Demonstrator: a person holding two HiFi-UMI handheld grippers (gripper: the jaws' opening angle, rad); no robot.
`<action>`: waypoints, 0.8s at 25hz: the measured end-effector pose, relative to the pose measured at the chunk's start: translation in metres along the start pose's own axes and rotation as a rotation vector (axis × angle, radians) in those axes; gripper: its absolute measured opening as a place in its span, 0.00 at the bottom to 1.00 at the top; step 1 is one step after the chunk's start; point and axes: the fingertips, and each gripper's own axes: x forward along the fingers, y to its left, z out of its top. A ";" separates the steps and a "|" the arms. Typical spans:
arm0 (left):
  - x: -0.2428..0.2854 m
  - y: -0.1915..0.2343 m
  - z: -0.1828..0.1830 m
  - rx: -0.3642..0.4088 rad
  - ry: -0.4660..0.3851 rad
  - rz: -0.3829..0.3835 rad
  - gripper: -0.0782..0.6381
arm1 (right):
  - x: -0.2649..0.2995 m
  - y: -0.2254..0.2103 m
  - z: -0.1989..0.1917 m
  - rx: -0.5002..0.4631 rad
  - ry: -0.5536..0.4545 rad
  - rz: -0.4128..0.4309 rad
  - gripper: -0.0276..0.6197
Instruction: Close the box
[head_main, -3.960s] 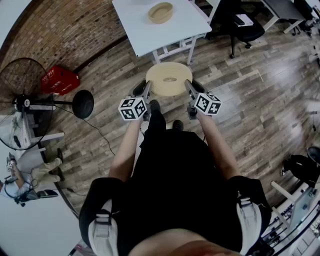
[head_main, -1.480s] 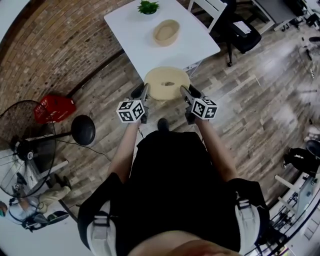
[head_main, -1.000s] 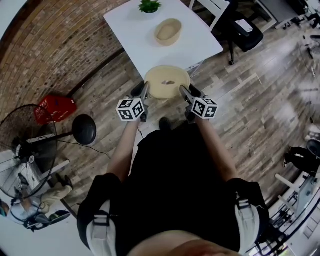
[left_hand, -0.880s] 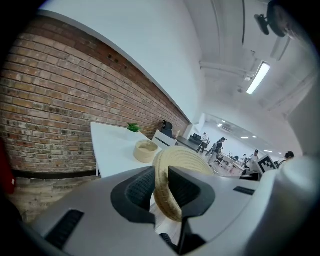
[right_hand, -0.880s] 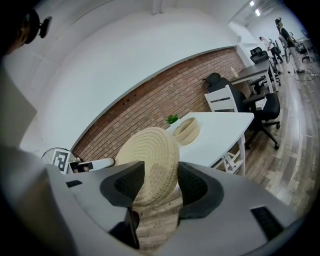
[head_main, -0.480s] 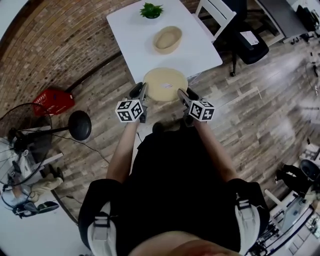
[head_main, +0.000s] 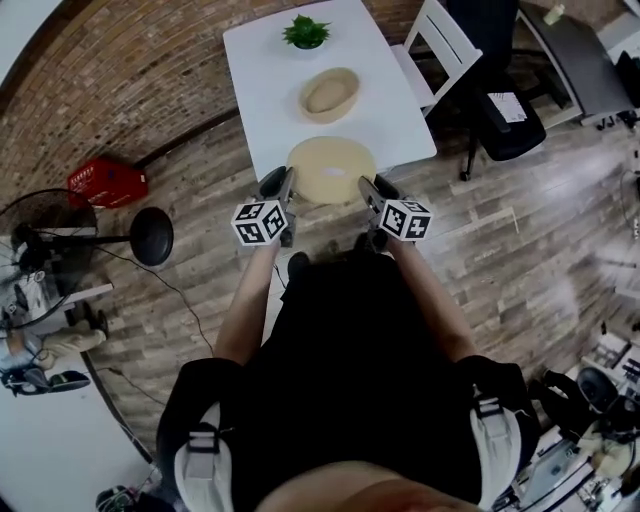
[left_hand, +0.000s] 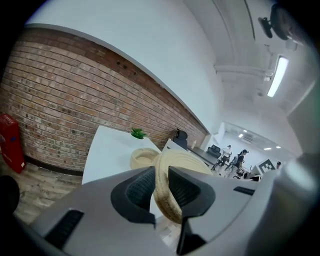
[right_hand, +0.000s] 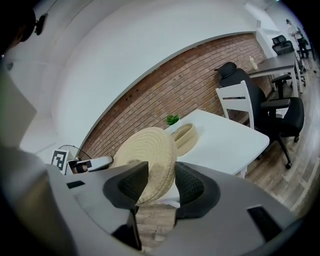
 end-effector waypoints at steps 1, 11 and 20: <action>0.003 -0.004 0.001 -0.005 -0.008 0.011 0.23 | 0.000 -0.004 0.006 -0.010 0.006 0.010 0.28; 0.015 -0.024 0.005 -0.047 -0.069 0.122 0.23 | 0.006 -0.025 0.038 -0.071 0.080 0.110 0.28; 0.020 -0.032 0.001 -0.068 -0.080 0.188 0.23 | 0.024 -0.034 0.064 -0.117 0.093 0.153 0.28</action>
